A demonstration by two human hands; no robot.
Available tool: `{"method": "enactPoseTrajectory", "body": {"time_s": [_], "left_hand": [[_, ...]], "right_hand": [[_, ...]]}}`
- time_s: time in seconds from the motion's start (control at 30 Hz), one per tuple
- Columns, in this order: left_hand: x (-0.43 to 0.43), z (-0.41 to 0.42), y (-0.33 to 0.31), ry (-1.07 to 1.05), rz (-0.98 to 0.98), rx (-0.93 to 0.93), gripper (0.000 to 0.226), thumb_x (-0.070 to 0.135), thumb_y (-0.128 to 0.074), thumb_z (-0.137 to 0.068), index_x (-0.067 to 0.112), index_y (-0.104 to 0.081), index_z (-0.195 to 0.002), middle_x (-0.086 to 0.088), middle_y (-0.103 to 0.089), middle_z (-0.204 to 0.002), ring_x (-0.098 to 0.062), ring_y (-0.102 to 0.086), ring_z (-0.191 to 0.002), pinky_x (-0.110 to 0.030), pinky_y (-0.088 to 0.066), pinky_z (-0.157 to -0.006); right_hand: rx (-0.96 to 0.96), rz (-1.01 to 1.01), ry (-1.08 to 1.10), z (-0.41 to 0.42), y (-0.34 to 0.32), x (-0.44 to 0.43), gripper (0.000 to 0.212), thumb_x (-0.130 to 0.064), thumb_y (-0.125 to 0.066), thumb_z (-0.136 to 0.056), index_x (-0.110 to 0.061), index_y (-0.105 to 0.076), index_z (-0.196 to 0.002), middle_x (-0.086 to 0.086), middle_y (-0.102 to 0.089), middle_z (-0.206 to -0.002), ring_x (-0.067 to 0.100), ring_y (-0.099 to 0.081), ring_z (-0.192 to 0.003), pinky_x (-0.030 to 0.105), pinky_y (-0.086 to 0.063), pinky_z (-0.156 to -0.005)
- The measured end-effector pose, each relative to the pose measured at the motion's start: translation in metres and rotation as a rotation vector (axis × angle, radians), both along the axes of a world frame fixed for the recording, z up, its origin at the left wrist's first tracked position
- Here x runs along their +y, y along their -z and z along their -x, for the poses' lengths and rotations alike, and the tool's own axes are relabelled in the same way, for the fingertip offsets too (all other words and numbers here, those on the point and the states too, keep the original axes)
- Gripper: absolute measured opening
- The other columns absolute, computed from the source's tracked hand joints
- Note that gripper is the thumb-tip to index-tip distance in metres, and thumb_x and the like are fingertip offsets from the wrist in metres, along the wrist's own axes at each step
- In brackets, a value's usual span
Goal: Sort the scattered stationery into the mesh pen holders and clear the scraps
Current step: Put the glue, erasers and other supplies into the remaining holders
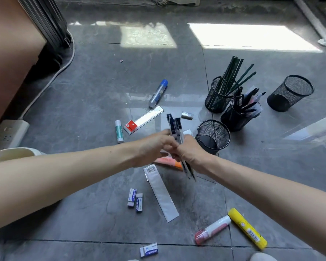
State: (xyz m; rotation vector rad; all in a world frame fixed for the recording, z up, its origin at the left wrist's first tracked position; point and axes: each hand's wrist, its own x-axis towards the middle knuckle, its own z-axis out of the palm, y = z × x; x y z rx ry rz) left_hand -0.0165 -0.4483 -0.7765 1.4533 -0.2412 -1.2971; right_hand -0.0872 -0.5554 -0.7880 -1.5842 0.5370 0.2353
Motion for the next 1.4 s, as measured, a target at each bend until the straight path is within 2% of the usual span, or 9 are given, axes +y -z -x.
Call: {"method": "enactPoseTrajectory", "body": {"time_s": [0.2, 0.33, 0.47, 0.63, 0.7, 0.83, 0.93, 1.1, 1.4], "left_hand": [[-0.03, -0.024, -0.033, 0.133, 0.128, -0.095, 0.028, 0.041, -0.06, -0.083, 0.022, -0.058, -0.105, 0.0, -0.06, -0.086, -0.01, -0.062, -0.08, -0.033, -0.04, -0.086], [-0.056, -0.025, -0.034, -0.001, 0.04, -0.041, 0.055, 0.063, -0.039, -0.089, 0.025, -0.051, -0.126, -0.005, -0.066, -0.109, -0.014, -0.064, -0.103, -0.036, -0.047, -0.085], [-0.066, -0.011, -0.026, 0.004, -0.085, -0.088, 0.045, 0.051, -0.036, -0.096, 0.019, -0.051, -0.124, -0.006, -0.064, -0.106, -0.017, -0.062, -0.097, -0.032, -0.046, -0.077], [-0.069, -0.003, -0.014, 0.035, -0.132, -0.135, 0.029, 0.037, -0.047, -0.096, 0.017, -0.056, -0.115, -0.001, -0.062, -0.096, -0.014, -0.058, -0.089, -0.028, -0.042, -0.074], [-0.069, -0.004, -0.013, 0.022, -0.131, -0.141, 0.03, 0.034, -0.049, -0.095, 0.014, -0.057, -0.117, 0.0, -0.062, -0.093, -0.014, -0.057, -0.088, -0.027, -0.042, -0.073], [-0.068, -0.007, -0.013, 0.007, -0.121, -0.143, 0.02, 0.028, -0.052, -0.095, 0.016, -0.059, -0.109, 0.001, -0.062, -0.088, -0.012, -0.055, -0.08, -0.026, -0.042, -0.069], [-0.066, -0.009, -0.012, -0.013, -0.129, -0.167, 0.008, 0.02, -0.056, -0.092, 0.018, -0.058, -0.099, 0.0, -0.059, -0.085, -0.011, -0.055, -0.076, -0.025, -0.042, -0.067], [-0.067, -0.009, -0.008, -0.02, -0.197, -0.201, 0.039, 0.009, -0.057, -0.088, 0.014, -0.045, -0.125, -0.009, -0.058, -0.09, -0.016, -0.056, -0.074, -0.029, -0.045, -0.065], [-0.086, 0.002, 0.006, 0.203, -0.322, -0.323, 0.023, 0.018, -0.05, -0.096, 0.016, -0.04, -0.116, -0.01, -0.058, -0.071, -0.018, -0.058, -0.054, -0.025, -0.043, -0.05]], "right_hand": [[-0.18, 0.057, 0.257, -0.017, -0.039, -0.031, 0.028, -0.005, -0.053, -0.09, -0.012, -0.056, -0.064, -0.001, -0.047, -0.04, 0.011, -0.038, -0.035, 0.019, -0.03, -0.038], [-0.346, 0.192, 0.471, -0.023, -0.053, -0.053, 0.029, -0.013, -0.055, -0.092, 0.006, -0.057, -0.069, 0.009, -0.052, -0.056, 0.009, -0.047, -0.044, 0.018, -0.041, -0.044], [-0.408, 0.267, 0.553, -0.017, -0.036, -0.07, 0.039, -0.023, -0.059, -0.092, 0.014, -0.056, -0.08, 0.013, -0.056, -0.071, 0.017, -0.053, -0.067, 0.027, -0.046, -0.064], [-0.426, 0.327, 0.603, -0.008, -0.015, -0.073, 0.047, -0.034, -0.06, -0.091, 0.01, -0.053, -0.078, 0.006, -0.05, -0.068, 0.014, -0.046, -0.066, 0.029, -0.04, -0.063], [-0.394, 0.368, 0.566, -0.005, -0.009, -0.074, 0.044, -0.041, -0.06, -0.09, 0.001, -0.057, -0.078, 0.001, -0.051, -0.069, 0.01, -0.047, -0.066, 0.026, -0.04, -0.064], [-0.337, 0.525, 0.51, 0.0, 0.006, -0.075, 0.034, -0.063, -0.058, -0.076, -0.03, -0.056, -0.079, 0.004, -0.062, -0.088, 0.021, -0.06, -0.086, 0.045, -0.049, -0.082], [-0.321, 0.634, 0.44, 0.007, 0.011, -0.076, 0.04, -0.057, -0.065, -0.073, -0.02, -0.052, -0.083, 0.005, -0.06, -0.09, 0.026, -0.058, -0.09, 0.05, -0.047, -0.085], [-0.35, 0.665, 0.356, 0.017, 0.009, -0.079, 0.037, -0.047, -0.073, -0.074, -0.025, -0.057, -0.099, -0.01, -0.058, -0.102, 0.014, -0.056, -0.105, 0.047, -0.041, -0.099], [-0.339, 0.783, 0.297, 0.027, 0.013, -0.097, 0.101, -0.09, -0.015, -0.07, -0.013, -0.069, -0.107, -0.002, -0.063, -0.118, 0.011, -0.051, -0.114, 0.035, -0.023, -0.107]]}}
